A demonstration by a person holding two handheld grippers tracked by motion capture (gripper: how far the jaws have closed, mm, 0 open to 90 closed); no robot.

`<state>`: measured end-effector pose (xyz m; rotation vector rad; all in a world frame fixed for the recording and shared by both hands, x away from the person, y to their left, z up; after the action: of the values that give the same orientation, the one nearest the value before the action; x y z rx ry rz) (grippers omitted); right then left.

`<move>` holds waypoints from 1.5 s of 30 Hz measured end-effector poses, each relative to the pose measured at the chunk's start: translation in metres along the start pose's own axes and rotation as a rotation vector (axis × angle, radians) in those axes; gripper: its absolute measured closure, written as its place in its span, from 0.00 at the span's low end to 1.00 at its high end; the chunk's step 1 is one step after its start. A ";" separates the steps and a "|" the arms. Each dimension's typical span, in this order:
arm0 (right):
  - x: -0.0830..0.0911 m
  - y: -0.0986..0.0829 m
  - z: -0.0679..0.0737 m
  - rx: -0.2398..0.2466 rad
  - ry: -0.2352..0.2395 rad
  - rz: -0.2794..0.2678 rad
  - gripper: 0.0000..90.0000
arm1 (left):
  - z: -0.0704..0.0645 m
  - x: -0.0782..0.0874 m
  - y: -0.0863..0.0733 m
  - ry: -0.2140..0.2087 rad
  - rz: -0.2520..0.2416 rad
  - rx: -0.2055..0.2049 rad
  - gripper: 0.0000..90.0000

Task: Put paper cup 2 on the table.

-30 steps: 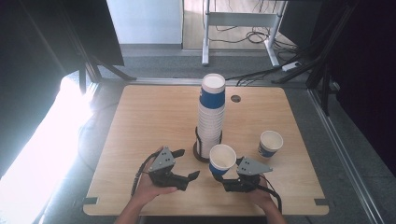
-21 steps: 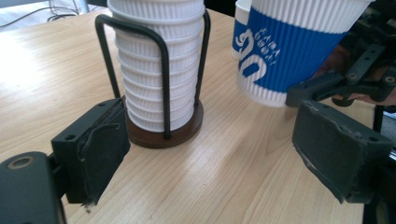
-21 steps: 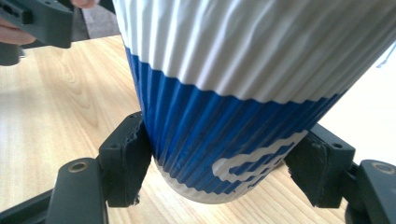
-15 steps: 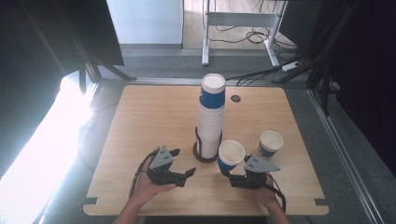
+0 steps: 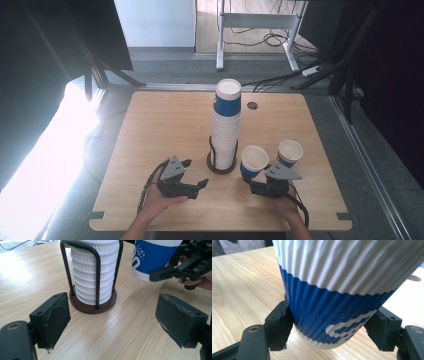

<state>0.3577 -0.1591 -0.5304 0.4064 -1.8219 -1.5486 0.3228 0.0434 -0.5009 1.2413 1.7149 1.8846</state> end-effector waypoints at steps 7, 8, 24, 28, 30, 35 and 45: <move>-0.004 -0.009 -0.013 -0.017 -0.051 0.038 0.31 | 0.001 -0.001 -0.001 0.004 0.005 0.003 0.15; -0.005 -0.010 -0.014 -0.018 -0.058 0.046 0.31 | 0.001 -0.001 -0.001 0.003 0.005 0.004 0.15; -0.013 -0.031 -0.034 -0.053 -0.137 0.157 0.31 | 0.001 -0.001 -0.004 0.003 0.016 0.003 0.15; -0.016 -0.036 -0.038 -0.071 -0.152 0.177 0.31 | 0.001 -0.002 -0.005 0.002 0.019 0.003 0.15; -0.016 -0.036 -0.039 -0.074 -0.156 0.183 0.31 | 0.001 -0.002 -0.005 0.003 0.019 0.003 0.15; -0.018 -0.037 -0.044 -0.091 -0.183 0.194 0.31 | 0.001 -0.002 -0.005 0.003 0.020 0.003 0.15; -0.022 -0.042 -0.047 -0.097 -0.198 0.249 0.31 | 0.000 -0.003 -0.006 0.001 0.025 0.000 0.16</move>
<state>0.3971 -0.1892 -0.5755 -0.0211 -1.8553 -1.5369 0.3230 0.0427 -0.5079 1.2682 1.7079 1.8996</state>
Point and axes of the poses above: each handheld gripper's, and its own axes: x roughly backward along the jaws, y roughly out of its top, z roughly to its left, the point moved 10 cm from there along -x, roughly forward along the jaws, and after that the axes turned 5 degrees about -z, right-handed, at the moved point
